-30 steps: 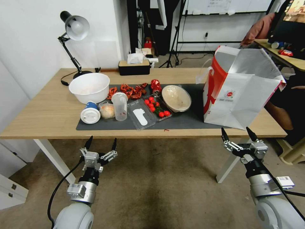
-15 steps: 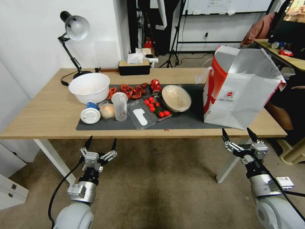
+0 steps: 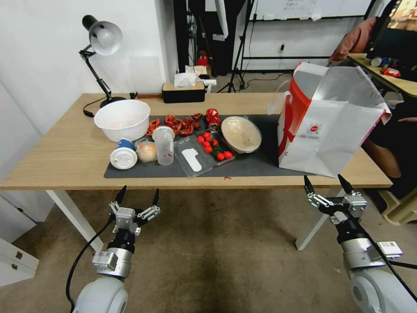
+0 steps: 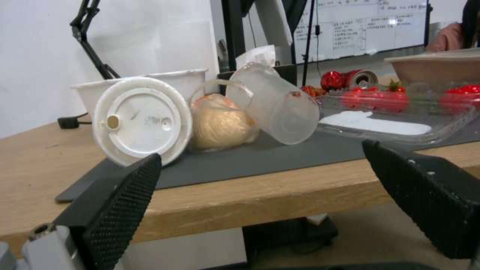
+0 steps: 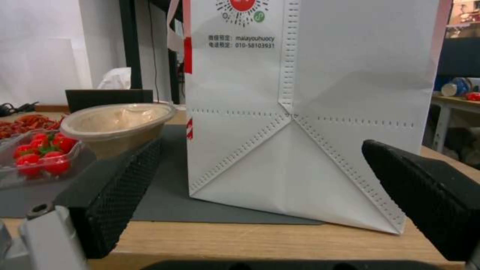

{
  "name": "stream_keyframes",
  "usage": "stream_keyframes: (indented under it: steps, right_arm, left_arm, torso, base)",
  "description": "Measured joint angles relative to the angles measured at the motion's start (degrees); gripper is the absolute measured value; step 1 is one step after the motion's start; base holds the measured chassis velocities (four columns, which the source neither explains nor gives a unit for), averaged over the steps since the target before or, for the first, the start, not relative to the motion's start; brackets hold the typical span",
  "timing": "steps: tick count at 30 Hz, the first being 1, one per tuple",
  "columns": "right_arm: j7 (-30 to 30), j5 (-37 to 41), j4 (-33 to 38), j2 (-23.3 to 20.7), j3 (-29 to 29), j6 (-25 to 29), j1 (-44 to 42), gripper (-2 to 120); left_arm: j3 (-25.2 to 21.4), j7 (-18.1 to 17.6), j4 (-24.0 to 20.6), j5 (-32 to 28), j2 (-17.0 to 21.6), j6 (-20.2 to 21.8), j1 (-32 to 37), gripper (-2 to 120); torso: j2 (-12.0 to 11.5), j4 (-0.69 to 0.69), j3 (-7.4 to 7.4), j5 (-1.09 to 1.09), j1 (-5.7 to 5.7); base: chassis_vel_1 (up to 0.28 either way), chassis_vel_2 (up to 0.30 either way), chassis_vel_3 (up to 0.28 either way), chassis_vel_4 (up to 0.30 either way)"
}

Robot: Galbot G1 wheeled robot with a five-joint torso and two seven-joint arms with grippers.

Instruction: Pick up the food delivery bag from the floor and place it on the table.

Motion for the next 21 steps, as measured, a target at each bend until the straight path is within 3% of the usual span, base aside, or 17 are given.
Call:
stream_keyframes:
  steps: [21]
  right_arm:
    - [0.06,0.07,0.09,-0.04,0.03,-0.08,0.0,100]
  left_arm:
    - [0.01,-0.02,-0.03,-0.01,0.0,0.02,0.0,100]
  torso:
    - [0.0,0.0,0.0,0.0,0.0]
  base:
    - [0.0,0.0,0.0,0.0]
